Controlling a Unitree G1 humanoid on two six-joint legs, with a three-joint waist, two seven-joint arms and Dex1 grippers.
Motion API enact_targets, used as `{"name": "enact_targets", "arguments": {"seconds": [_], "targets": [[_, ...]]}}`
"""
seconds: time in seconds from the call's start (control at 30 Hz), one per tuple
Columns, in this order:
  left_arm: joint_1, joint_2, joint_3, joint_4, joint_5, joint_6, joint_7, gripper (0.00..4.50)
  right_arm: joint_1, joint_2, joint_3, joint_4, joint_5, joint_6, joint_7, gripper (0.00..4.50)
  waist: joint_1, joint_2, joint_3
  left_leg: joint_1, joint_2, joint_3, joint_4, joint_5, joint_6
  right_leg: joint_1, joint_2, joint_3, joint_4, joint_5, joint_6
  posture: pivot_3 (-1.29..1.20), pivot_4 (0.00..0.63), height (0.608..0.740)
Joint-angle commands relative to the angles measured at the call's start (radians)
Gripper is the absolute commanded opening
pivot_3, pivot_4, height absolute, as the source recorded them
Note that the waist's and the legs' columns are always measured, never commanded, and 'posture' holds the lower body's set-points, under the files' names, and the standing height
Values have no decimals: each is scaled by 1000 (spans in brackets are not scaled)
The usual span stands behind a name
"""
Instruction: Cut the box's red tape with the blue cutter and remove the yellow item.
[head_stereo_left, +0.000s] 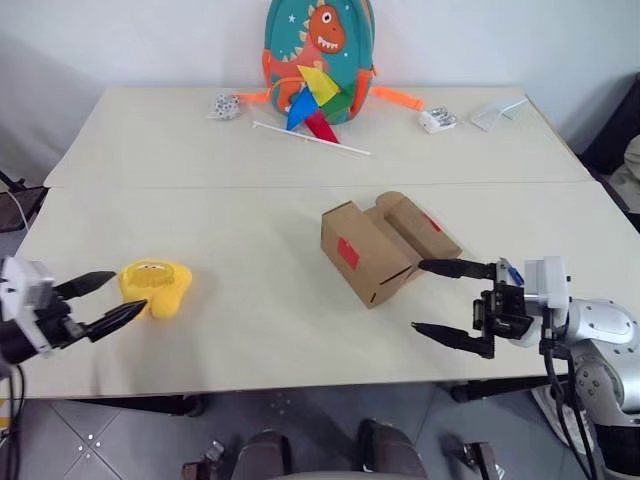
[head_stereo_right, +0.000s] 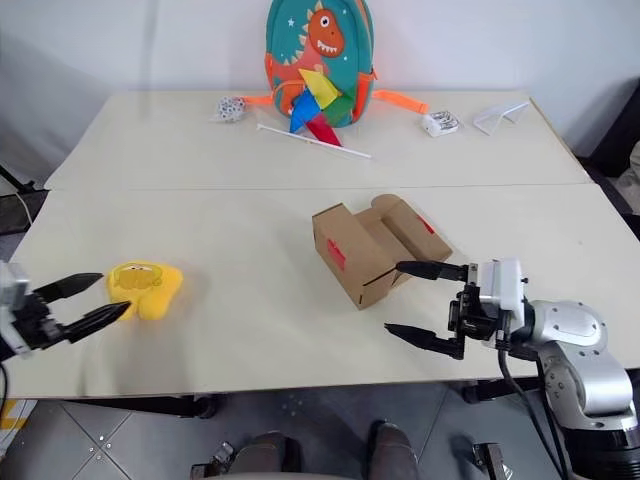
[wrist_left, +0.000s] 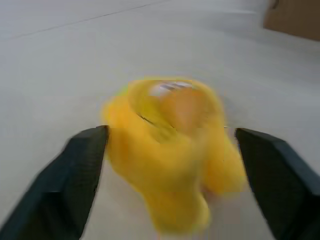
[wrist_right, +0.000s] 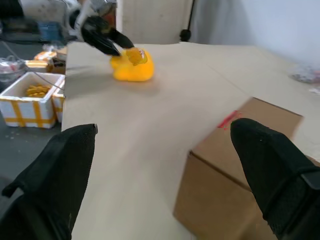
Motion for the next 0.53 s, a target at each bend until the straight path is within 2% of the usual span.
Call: {"name": "enact_targets", "arguments": {"seconds": [0.03, 0.1, 0.2, 0.37, 0.53], "targets": [[42, 67, 98, 22, -16, -42, -85, 4479, 6, -36, -53, 5, 42, 13, 28, 4500, -6, 1, 1, 0, 0, 1, 0, 0, 0, 0, 0, 0, 0, 0, 0, 0, 150, 740], [89, 76, 121, 64, 21, -137, -132, 4479, 6, -45, -60, 16, 48, 19, 40, 4500, -8, 3, 1, 1, 0, 1, -1, 0, 0, 0, 0, 0, -1, 0, -1, 0, 150, 740], [167, 37, 137, 33, 31, -194, -147, 4479, 11, -56, -59, 20, 30, -8, 73, 4500, -9, 3, 2, 3, 0, 3, -5, 0, 0, 0, 0, 0, -1, -1, -1, 0, 150, 740], [331, -143, 147, -106, 56, -351, -93, 4479, 69, -25, -35, -13, 2, -30, 59, 4500, -9, 2, 1, 10, 2, 9, -10, -2, -2, 0, 0, 2, -1, -1, -2, 0, 150, 740], [324, -204, 100, -170, 69, -394, -15, 4479, 81, -5, -50, 4, -35, -63, 23, 4500, -3, 1, 1, 12, 3, 11, -9, -2, -2, 2, 0, 1, -1, -2, -4, 0, 150, 740]]}}
